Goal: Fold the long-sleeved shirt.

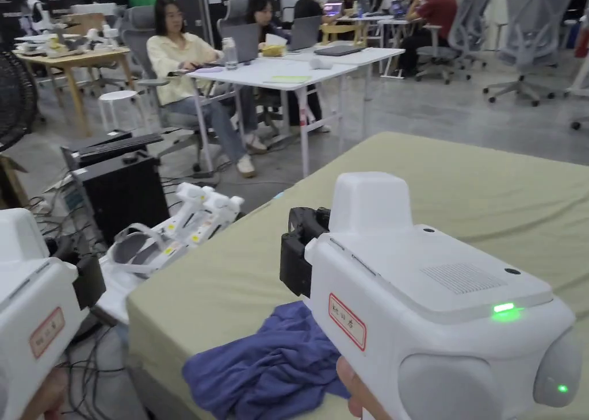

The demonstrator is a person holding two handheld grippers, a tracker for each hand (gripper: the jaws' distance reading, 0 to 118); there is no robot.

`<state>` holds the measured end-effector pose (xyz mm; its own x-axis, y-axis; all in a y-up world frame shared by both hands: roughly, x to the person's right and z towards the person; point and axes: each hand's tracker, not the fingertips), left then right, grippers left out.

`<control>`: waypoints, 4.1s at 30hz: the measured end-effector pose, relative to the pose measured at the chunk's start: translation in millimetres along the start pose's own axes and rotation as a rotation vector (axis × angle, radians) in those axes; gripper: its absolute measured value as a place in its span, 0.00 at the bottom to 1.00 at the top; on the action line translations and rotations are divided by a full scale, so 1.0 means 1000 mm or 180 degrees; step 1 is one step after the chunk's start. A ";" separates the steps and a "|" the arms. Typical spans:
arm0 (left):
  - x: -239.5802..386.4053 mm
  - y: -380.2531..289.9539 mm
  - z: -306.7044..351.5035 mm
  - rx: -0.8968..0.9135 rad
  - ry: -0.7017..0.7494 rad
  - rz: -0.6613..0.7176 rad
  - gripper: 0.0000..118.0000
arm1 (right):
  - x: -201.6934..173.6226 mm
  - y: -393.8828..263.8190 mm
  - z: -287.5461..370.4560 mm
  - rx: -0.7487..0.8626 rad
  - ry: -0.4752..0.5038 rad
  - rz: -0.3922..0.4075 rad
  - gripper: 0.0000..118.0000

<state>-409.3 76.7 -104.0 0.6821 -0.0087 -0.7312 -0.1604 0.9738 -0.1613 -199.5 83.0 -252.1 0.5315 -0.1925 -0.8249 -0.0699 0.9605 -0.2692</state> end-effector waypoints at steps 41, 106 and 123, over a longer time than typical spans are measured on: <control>0.328 0.034 -0.088 -0.0781 -0.3044 0.0112 0.12 | 0.206 -0.032 0.225 0.0092 -0.2078 -0.0456 0.03; 0.472 -0.255 -0.050 -0.2009 -0.3157 -0.0943 0.06 | 0.505 -0.269 0.239 -0.1807 -0.2842 -0.2042 0.94; 0.385 -0.135 -0.011 -0.1417 -0.3505 0.0218 0.05 | 0.360 -0.126 0.298 0.0083 -0.2649 -0.1388 0.08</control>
<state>-132.9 -61.1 -371.4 0.8736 0.4519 0.1805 -0.3057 0.7981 -0.5192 252.1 -47.4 -366.6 0.9397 -0.3406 -0.0305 0.2911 0.8436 -0.4513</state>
